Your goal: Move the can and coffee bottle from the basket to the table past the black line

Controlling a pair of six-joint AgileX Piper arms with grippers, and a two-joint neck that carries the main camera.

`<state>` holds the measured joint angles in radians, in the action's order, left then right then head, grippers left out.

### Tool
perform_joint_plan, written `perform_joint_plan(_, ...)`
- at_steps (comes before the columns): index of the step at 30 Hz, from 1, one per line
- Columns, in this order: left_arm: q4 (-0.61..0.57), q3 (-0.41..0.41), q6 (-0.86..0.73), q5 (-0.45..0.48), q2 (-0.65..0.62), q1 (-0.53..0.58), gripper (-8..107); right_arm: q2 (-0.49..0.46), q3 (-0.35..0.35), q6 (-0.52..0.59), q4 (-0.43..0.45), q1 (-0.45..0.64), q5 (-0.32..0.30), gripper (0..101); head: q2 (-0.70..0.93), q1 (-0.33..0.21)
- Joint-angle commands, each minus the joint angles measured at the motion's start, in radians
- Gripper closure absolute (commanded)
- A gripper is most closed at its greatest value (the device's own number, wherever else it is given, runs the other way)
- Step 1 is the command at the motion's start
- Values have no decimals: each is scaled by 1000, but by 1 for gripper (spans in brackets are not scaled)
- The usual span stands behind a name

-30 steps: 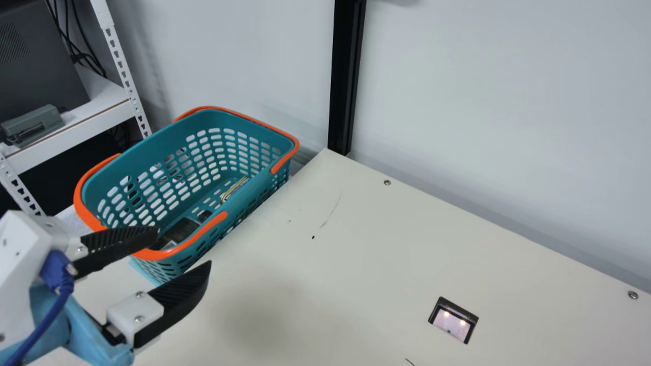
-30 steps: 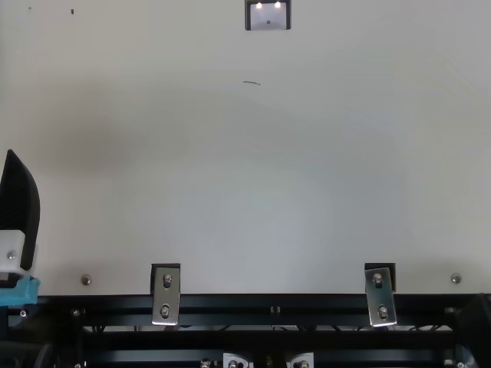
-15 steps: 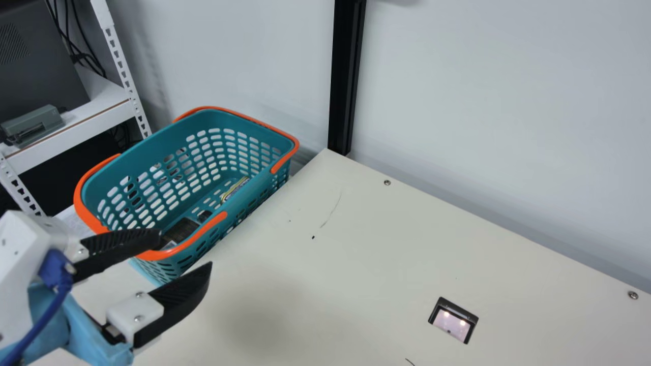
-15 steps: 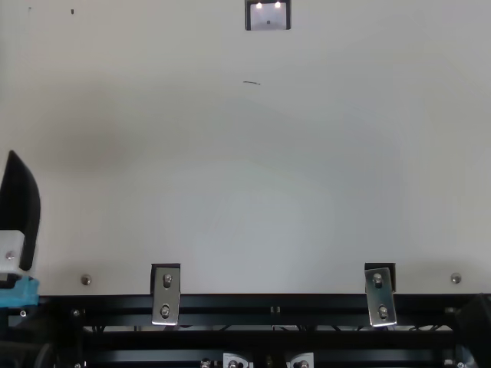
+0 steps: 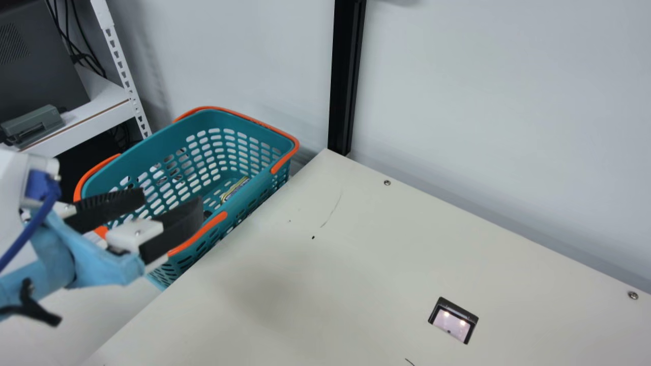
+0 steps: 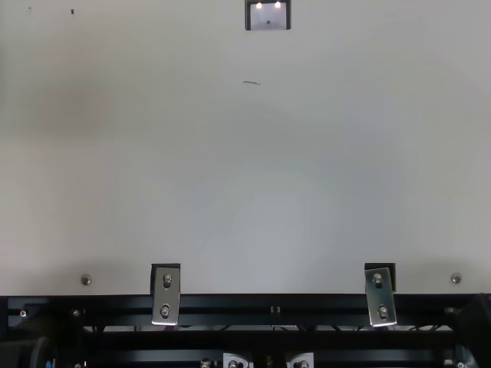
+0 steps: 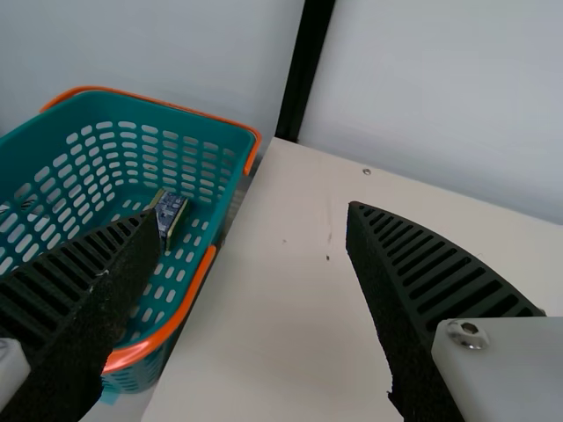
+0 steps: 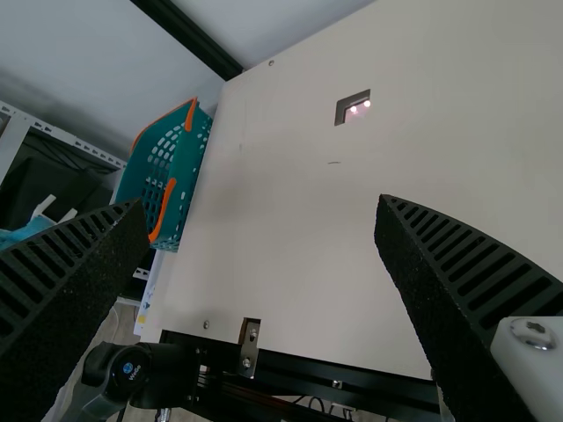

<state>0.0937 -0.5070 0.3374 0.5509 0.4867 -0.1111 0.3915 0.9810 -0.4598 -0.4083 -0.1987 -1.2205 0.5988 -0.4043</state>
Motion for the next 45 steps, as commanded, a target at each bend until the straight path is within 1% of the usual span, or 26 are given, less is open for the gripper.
perform_joint_plan(1,4,-24,6,-14,64,-17,9,0,0,0,0,0,0,0,13,-31)
perform_joint_plan(7,-31,-97,-50,-55,214,-90,9,0,0,0,0,0,0,0,13,-31)
perform_joint_plan(14,-178,-215,-250,-65,426,-216,9,0,0,0,0,0,0,0,13,-31)
perform_joint_plan(18,-284,-298,-406,-38,553,-304,9,0,0,0,0,0,0,0,13,-31)
perform_joint_plan(22,-383,-392,-574,13,679,-403,9,0,0,0,0,0,0,0,13,-31)
perform_joint_plan(26,-440,-476,-700,72,788,-482,9,0,0,0,0,0,0,0,13,-31)
perform_joint_plan(30,-454,-540,-779,118,880,-532,9,0,0,0,0,0,0,0,13,-31)
perform_joint_plan(34,-435,-595,-805,161,959,-546,9,0,0,0,0,0,0,0,13,-31)
perform_joint_plan(40,-390,-674,-801,217,1068,-520,9,0,0,0,0,0,0,0,13,-31)
perform_joint_plan(45,-353,-736,-796,243,1161,-491,9,0,0,0,0,0,0,0,13,-31)
